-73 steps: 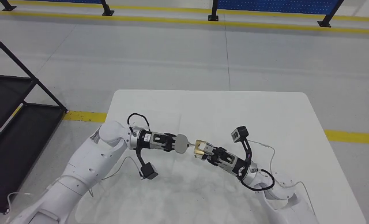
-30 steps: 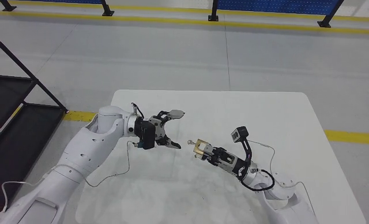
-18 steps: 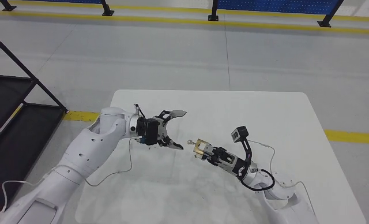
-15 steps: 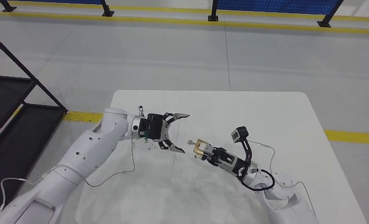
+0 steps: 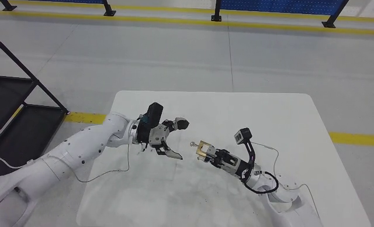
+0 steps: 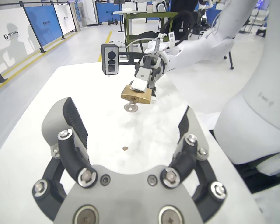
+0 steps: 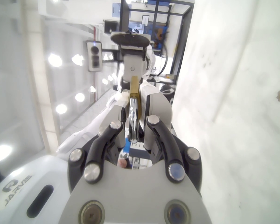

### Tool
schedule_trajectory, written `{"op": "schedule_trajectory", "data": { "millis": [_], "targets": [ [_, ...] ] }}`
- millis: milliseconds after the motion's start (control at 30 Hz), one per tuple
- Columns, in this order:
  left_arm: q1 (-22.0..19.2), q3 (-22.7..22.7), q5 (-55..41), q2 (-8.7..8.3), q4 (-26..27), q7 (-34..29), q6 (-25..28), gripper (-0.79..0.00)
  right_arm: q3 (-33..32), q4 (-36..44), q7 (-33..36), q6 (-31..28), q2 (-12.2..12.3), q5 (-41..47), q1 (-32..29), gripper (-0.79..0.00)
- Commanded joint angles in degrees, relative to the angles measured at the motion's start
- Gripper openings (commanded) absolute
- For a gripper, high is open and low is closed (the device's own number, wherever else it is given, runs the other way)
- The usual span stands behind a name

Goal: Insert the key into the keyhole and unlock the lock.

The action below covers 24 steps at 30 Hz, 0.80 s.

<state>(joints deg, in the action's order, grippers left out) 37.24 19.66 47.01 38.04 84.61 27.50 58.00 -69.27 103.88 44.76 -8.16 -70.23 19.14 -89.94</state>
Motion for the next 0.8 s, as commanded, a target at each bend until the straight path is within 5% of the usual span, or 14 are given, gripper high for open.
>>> {"op": "schedule_trajectory", "data": {
  "millis": [0,233,567,767],
  "targets": [
    [-2.79,-3.61,-10.89,-0.90,-0.20,-8.82,0.00,0.000,0.00,0.00,0.00,0.00,0.00,0.00,0.00,-0.785],
    [-7.99,-9.92,-45.21,-2.24,1.06,-37.09,0.00,0.000,0.00,0.00,0.00,0.00,0.00,0.00,0.00,-0.785],
    [-7.62,-9.75,-45.75,-2.21,1.23,-36.59,-0.57,0.000,0.00,0.00,0.00,0.00,0.00,0.00,0.00,-0.785],
    [-5.27,-8.98,-56.84,-1.75,0.69,-38.80,-1.51,0.000,0.00,0.00,0.00,0.00,0.00,0.00,0.00,-0.785]
  ]
}}
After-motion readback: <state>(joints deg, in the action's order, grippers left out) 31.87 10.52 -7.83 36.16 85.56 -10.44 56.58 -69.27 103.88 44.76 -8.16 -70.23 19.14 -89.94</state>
